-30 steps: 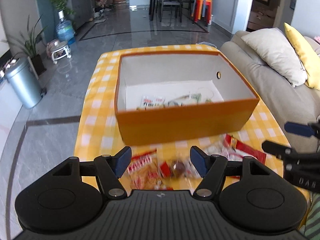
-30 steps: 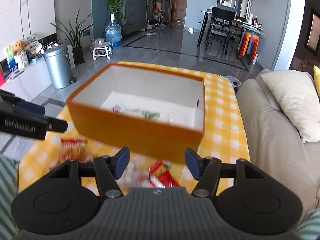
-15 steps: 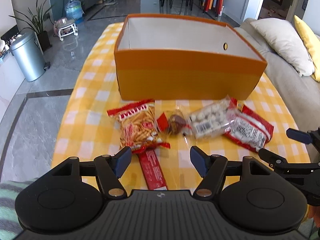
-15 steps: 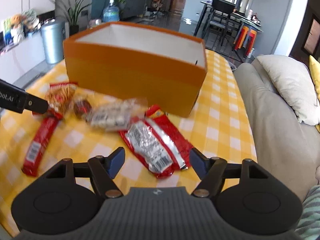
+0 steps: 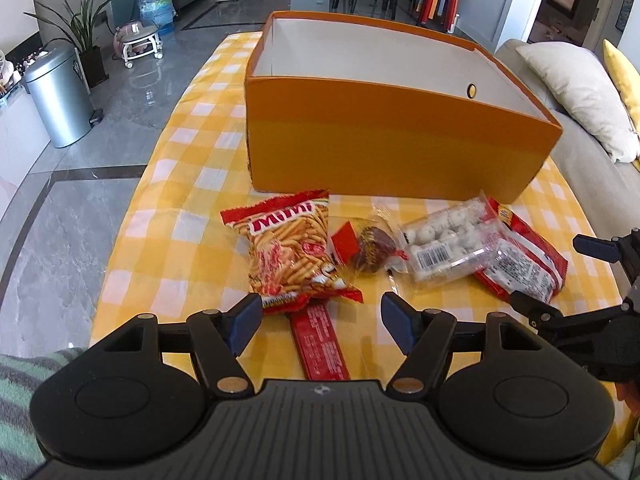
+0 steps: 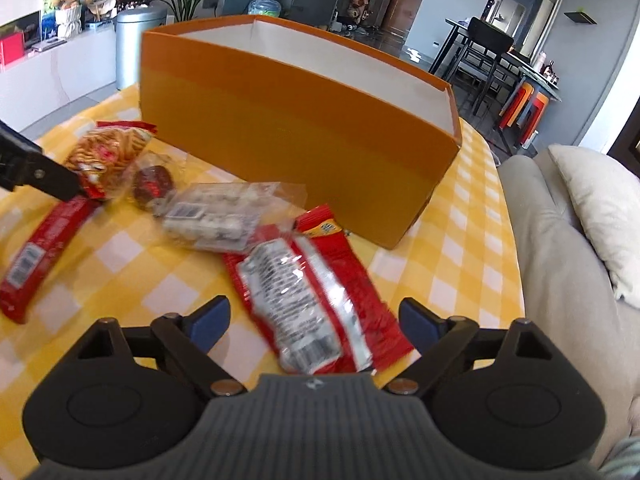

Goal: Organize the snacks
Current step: 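Move both tools back over the remaining snacks on the table, then grasp the red Mimi pack with the left tool while the right tool grasps the red-silver pack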

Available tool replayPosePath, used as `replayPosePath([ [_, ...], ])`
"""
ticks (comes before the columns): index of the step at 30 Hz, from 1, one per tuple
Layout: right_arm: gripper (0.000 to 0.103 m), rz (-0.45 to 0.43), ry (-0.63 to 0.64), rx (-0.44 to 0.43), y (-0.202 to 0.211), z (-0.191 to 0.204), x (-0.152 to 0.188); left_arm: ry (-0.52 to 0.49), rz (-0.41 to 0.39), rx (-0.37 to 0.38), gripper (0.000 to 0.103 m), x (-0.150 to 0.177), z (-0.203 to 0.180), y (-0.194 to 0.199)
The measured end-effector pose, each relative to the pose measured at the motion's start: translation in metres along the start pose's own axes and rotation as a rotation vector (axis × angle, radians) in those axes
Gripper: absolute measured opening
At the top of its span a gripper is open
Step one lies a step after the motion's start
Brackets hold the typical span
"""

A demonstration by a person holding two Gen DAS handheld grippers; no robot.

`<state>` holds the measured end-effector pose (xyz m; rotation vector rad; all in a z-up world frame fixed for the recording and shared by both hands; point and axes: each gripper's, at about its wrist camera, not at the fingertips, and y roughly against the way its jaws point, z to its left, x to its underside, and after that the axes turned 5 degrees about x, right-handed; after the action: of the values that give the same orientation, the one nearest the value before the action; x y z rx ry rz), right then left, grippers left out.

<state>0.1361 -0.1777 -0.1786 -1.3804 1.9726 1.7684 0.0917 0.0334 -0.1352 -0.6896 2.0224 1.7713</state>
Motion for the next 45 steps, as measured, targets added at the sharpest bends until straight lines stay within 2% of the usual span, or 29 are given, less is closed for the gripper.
replayPosePath([
  [4,0.093,0.022,-0.024,-0.026,-0.016,-0.009,-0.004,0.043,-0.023,0.019,0.083,-0.008,0.008,-0.003],
  [8,0.093,0.038,-0.063,-0.056,-0.029,-0.016,-0.008,0.076,-0.029,-0.005,0.085,-0.021,0.013,-0.012],
  [14,0.093,0.068,-0.136,-0.113,-0.043,-0.022,-0.013,0.122,0.003,-0.024,0.085,-0.027,0.022,-0.03],
  [23,0.088,0.149,-0.264,-0.192,-0.025,-0.024,-0.017,0.127,0.021,-0.022,0.085,-0.025,0.024,-0.037],
  [26,0.087,0.117,-0.249,-0.187,-0.013,-0.02,-0.017,0.121,0.031,-0.036,0.085,-0.025,0.023,-0.04],
  [29,0.087,0.079,-0.174,-0.145,-0.012,-0.011,-0.018,0.13,0.044,-0.041,0.085,-0.025,0.024,-0.043],
  [33,0.087,0.079,-0.111,-0.118,-0.022,-0.005,-0.017,0.126,0.042,-0.043,0.081,-0.026,0.024,-0.044],
  [39,0.079,0.099,-0.101,-0.115,-0.025,-0.003,-0.015,0.122,0.053,-0.055,0.079,-0.026,0.023,-0.053],
  [45,0.074,0.11,-0.123,-0.115,-0.026,-0.005,-0.014,0.139,0.05,-0.03,0.064,-0.024,0.026,-0.054],
])
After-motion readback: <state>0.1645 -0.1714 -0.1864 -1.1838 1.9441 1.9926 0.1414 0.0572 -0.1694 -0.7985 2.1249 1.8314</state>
